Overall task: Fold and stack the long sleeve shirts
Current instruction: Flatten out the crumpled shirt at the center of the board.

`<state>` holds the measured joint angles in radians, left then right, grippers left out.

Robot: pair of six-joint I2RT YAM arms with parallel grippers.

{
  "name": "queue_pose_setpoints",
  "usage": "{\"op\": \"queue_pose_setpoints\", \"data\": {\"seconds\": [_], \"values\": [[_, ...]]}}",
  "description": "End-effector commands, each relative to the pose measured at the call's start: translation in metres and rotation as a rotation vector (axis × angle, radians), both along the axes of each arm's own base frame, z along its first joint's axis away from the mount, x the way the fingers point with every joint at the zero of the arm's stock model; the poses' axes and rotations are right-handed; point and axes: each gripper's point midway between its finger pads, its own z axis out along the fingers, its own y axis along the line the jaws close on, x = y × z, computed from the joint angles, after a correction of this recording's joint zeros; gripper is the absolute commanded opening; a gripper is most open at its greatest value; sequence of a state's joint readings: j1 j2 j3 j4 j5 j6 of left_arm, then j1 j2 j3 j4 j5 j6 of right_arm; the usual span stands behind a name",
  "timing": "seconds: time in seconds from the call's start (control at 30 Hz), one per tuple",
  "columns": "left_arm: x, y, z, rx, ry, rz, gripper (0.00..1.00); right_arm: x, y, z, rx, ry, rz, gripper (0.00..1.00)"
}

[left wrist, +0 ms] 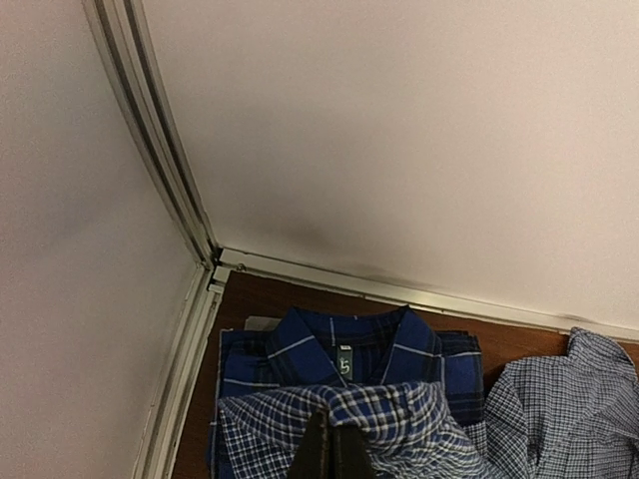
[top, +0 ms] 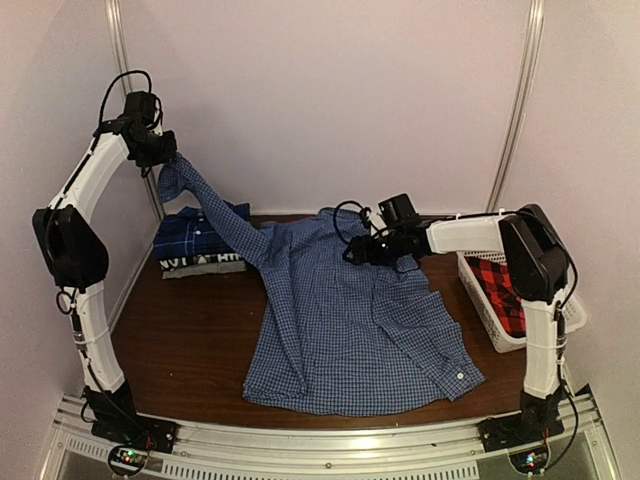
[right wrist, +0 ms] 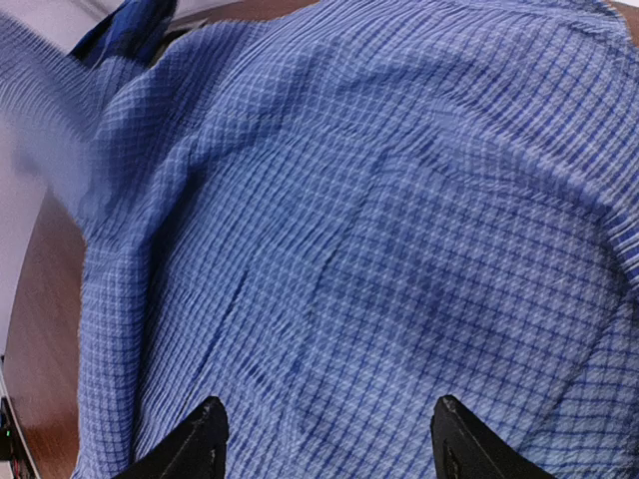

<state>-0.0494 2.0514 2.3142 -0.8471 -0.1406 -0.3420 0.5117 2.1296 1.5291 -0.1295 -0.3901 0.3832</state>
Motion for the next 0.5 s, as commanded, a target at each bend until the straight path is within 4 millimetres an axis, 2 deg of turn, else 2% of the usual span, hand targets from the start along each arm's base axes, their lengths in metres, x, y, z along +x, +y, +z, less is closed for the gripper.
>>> {"op": "queue_pose_setpoints", "data": {"seconds": [0.0, 0.1, 0.2, 0.47], "values": [[0.006, -0.012, 0.023, -0.037, -0.072, -0.065, 0.0, -0.07, 0.054, 0.031, 0.028, -0.047, 0.174, 0.71], [0.008, -0.016, 0.021, -0.046, -0.072, -0.079, 0.0, -0.119, 0.074, 0.029, 0.014, -0.025, 0.223, 0.71], [0.008, -0.017, 0.018, -0.051, -0.067, -0.088, 0.0, -0.161, 0.087, 0.023, -0.034, 0.001, 0.237, 0.71], [0.009, -0.023, 0.018, -0.066, -0.071, -0.119, 0.0, -0.255, 0.097, 0.002, -0.141, 0.09, 0.231, 0.68]]}}
